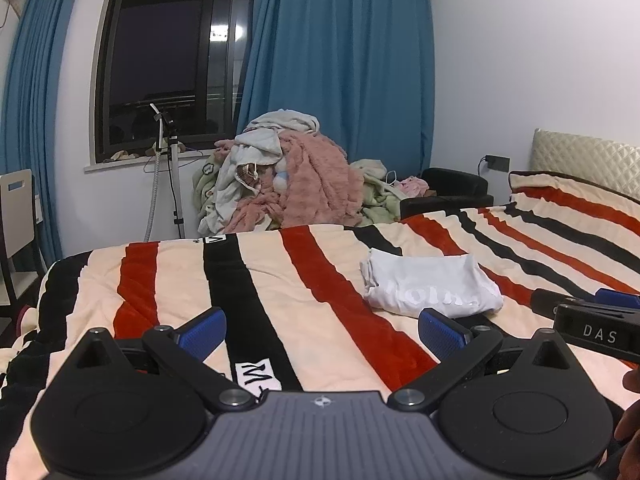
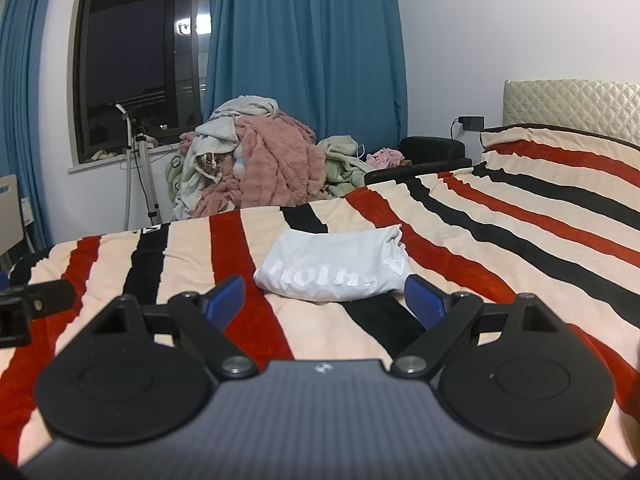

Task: Fold clothes

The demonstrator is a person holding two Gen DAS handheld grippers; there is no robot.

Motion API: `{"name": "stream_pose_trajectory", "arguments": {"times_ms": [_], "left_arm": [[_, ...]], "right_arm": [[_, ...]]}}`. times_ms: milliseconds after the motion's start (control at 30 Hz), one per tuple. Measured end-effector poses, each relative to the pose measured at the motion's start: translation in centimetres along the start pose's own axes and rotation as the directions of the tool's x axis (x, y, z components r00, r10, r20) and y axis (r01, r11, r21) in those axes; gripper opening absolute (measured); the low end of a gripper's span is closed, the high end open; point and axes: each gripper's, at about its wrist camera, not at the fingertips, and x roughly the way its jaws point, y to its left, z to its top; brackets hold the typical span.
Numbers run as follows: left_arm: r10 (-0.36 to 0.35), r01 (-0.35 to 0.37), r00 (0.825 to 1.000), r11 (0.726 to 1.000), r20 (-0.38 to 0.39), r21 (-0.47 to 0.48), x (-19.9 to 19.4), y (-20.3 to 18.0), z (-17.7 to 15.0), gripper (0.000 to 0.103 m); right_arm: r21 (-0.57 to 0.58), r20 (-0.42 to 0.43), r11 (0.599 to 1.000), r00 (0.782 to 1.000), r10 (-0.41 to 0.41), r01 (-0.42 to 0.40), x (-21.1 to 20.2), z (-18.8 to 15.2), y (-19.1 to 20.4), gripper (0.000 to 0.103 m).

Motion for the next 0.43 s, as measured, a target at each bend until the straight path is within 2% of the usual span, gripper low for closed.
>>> {"name": "stream_pose_trajectory", "arguments": {"times_ms": [433], "left_arm": [[0.007,-0.007,1.000,1.000,-0.007,0.003,0.35,-0.29,-0.29,0.103]], "right_arm": [[0.001,-0.009,1.000,1.000,0.000,0.000,0.16,0.07,-0.02,0.088]]}}
